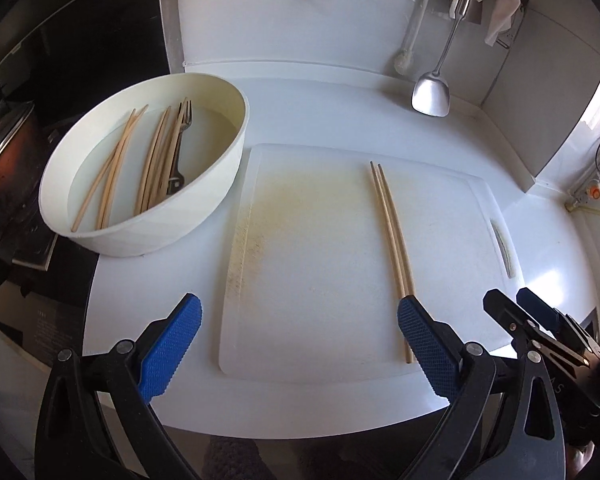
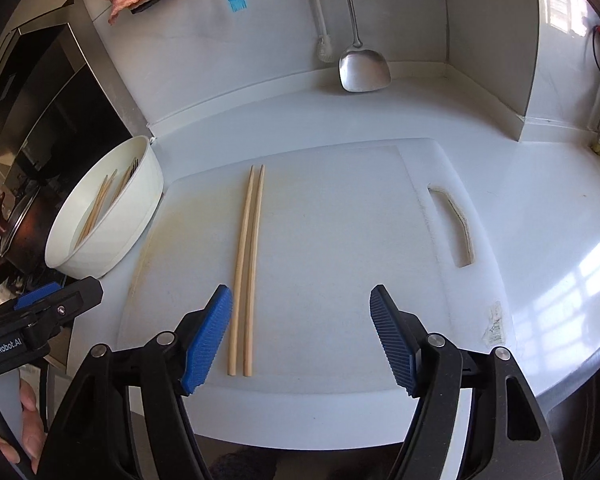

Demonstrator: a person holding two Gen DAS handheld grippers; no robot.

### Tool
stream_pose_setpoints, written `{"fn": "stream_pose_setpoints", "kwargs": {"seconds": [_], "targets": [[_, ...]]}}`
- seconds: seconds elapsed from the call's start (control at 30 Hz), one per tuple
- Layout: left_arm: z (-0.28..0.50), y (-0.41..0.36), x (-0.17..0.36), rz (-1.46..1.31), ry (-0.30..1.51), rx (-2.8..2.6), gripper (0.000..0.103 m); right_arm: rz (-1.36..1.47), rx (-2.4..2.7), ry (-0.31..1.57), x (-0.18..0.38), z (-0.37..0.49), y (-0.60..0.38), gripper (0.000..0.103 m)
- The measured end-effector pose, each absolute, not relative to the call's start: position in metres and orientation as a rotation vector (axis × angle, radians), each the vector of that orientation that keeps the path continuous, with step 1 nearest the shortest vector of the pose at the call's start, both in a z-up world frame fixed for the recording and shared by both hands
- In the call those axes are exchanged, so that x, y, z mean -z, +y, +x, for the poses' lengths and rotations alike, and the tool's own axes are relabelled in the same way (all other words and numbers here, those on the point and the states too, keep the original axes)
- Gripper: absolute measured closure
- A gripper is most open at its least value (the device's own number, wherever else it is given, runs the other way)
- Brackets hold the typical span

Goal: Organize utensils
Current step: 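Lower the right tool onto another wooden chopstick and close on it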

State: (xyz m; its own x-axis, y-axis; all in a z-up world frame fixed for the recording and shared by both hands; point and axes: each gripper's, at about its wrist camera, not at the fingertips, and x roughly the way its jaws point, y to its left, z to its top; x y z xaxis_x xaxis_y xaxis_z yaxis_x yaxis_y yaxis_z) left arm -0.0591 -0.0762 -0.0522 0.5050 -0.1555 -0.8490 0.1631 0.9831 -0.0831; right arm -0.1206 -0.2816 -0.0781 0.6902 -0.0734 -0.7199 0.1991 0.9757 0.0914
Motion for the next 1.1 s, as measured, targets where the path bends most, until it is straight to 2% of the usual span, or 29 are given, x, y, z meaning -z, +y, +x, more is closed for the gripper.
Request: {"fn": "stream_pose_setpoints", "kwargs": {"seconds": [1.1], "targets": [[-0.03, -0.063, 0.106, -0.012, 1.055, 0.108, 0.006, 0.108, 0.208, 0.85, 0.121, -0.056, -0.286, 0.035]]}}
